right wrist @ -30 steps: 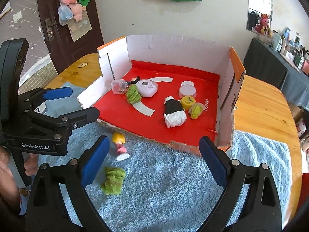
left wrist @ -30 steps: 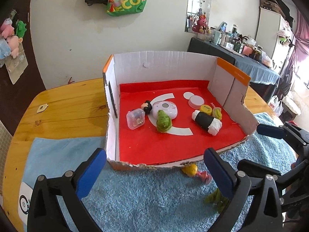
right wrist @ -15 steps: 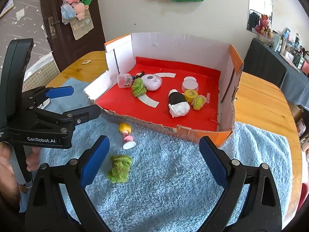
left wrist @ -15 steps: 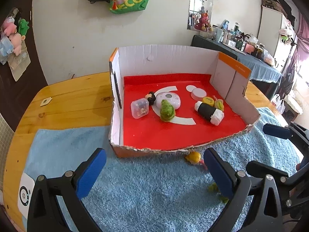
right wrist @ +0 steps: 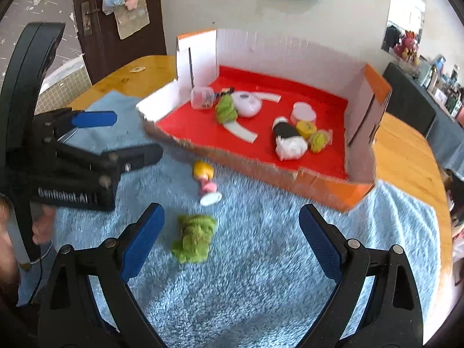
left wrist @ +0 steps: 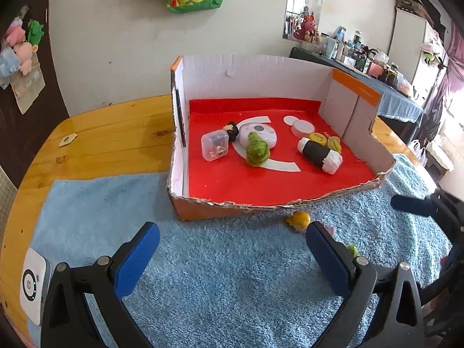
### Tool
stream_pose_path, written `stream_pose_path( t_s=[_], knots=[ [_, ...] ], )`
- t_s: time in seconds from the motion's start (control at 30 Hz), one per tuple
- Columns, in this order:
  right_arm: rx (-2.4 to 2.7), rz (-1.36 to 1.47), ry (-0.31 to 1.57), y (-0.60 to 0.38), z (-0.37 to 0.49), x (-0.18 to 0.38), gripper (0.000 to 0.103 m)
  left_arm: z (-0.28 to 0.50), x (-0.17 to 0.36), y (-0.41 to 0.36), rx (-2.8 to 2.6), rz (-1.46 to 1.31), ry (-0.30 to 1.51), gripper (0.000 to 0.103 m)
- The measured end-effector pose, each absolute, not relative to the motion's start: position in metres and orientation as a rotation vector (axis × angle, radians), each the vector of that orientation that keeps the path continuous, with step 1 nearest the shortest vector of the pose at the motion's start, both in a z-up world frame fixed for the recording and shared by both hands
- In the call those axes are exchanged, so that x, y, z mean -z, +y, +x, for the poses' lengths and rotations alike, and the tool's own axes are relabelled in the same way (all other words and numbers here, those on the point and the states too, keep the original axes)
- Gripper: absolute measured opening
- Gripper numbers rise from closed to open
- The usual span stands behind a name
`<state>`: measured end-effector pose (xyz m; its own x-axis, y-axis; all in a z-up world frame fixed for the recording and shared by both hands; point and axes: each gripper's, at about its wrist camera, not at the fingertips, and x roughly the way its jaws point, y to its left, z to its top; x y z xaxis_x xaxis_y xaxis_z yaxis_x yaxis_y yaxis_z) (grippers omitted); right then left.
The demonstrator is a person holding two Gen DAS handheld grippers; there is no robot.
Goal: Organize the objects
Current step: 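Move the right tool to the second green fuzzy toy while the left tool approaches the yellow-and-pink toy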
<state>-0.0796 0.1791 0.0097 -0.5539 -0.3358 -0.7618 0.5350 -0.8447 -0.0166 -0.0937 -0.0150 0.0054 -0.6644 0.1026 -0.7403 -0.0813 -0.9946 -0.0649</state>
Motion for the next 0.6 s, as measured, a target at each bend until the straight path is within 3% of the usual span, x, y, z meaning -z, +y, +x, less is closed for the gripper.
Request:
stream_pose_path(
  t_s=[0.6],
  knots=[
    [2.391,1.102,0.463,0.168,-0.071,0.022,0.095,-0.098,0.003,0.0,-2.751,-1.269,-0.009,0.103]
  ],
)
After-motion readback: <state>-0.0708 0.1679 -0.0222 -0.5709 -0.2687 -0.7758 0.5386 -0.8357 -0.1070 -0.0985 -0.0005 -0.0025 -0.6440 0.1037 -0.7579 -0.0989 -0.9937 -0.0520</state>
